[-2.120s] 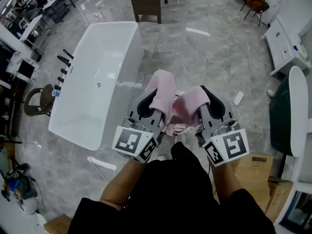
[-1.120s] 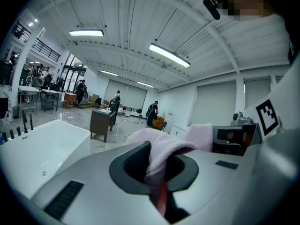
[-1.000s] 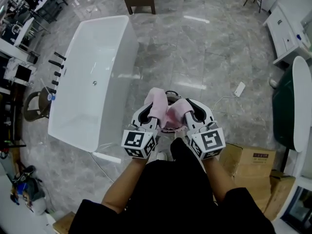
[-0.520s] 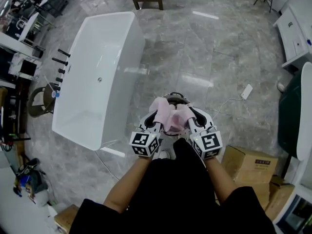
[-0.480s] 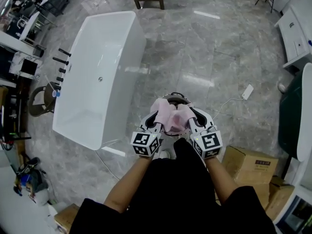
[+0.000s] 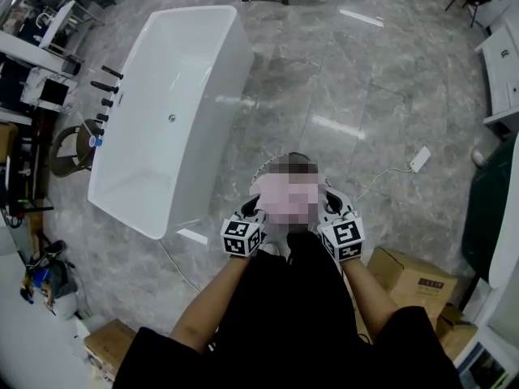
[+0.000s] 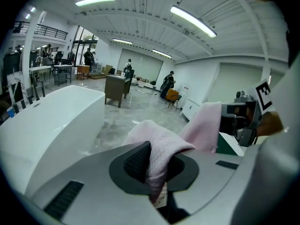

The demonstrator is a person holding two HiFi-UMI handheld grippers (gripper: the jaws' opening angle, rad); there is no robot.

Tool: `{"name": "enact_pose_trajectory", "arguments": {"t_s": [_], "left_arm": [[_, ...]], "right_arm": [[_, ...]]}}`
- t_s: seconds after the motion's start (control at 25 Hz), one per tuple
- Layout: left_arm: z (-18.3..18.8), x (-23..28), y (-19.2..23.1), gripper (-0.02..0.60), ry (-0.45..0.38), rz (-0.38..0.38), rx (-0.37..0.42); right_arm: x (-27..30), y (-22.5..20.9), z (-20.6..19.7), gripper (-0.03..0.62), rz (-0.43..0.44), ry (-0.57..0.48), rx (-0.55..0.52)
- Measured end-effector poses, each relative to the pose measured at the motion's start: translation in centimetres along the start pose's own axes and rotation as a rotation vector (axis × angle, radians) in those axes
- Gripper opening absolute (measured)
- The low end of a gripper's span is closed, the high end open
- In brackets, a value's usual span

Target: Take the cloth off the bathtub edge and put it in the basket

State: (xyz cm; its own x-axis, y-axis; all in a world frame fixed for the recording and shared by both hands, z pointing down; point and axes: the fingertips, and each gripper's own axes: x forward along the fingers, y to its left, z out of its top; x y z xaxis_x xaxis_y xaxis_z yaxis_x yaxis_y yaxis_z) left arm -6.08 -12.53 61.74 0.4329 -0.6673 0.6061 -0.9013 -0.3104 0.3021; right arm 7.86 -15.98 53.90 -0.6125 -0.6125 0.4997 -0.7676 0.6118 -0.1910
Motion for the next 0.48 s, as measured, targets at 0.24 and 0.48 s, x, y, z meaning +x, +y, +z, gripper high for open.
{"name": "enact_pose_trajectory", "arguments": {"t_s": [0.24,0.48], "left_arm": [[-2.6,2.3,0.4,0.034,0.044,0.0,-0.019],[-5.2,3.7,1.8,0.035,0.081,-0.047,-0.071]], "right_arm": [[2.8,0.0,-3.7,0.037,0.058,0.07,-0.005],[5.5,1.9,-6.1,0.037,0.056,0.119,0.0]]}}
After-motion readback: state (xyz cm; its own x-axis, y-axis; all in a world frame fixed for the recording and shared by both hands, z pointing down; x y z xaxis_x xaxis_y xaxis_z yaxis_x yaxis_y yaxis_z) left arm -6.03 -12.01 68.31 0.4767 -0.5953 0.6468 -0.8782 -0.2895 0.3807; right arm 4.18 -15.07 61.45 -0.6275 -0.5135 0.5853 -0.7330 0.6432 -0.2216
